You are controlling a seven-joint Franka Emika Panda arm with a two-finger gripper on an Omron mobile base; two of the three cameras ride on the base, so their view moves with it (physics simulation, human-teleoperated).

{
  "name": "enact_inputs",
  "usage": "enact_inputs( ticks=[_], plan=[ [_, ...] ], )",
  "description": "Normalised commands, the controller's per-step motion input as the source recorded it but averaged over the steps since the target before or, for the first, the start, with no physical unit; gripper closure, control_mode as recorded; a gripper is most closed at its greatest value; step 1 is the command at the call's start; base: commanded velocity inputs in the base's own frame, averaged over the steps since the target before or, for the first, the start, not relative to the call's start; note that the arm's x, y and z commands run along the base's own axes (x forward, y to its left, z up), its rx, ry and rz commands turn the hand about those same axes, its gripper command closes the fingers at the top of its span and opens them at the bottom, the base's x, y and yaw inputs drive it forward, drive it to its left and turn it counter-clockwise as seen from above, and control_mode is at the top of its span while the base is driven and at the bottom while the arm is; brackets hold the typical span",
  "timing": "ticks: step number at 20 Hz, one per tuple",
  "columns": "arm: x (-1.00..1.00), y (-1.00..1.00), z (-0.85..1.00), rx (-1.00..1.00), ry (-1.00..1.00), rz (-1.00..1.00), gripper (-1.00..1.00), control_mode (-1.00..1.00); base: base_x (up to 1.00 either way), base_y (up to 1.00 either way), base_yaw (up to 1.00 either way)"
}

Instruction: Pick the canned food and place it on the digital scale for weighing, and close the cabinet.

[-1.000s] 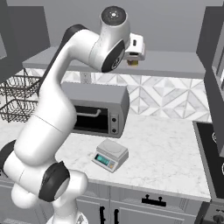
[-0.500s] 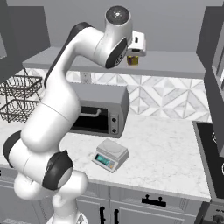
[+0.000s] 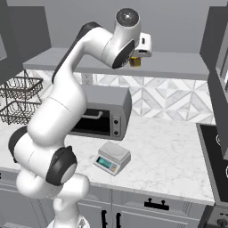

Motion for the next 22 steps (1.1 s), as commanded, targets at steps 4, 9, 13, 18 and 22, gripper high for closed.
enact_inputs(
  ticks=[4, 9, 13, 18, 22],
  plan=[
    [0.21, 0.0, -0.13, 0.0, 0.0, 0.04, -1.0, -1.0, 0.0, 0.0, 0.0],
    [0.25, -0.02, -0.18, 0.0, 0.0, 0.03, -1.0, -1.0, 0.0, 0.0, 0.0],
    [0.25, -0.2, -0.13, 0.0, 0.0, 0.0, -1.0, -1.0, 0.0, 0.0, 0.0],
    [0.28, -0.12, -0.16, 0.0, -0.02, 0.0, -1.0, -1.0, 0.0, 0.0, 0.0],
    [0.36, -0.01, -0.13, 0.0, -0.02, 0.0, -1.0, -1.0, 0.0, 0.0, 0.0]
  ],
)
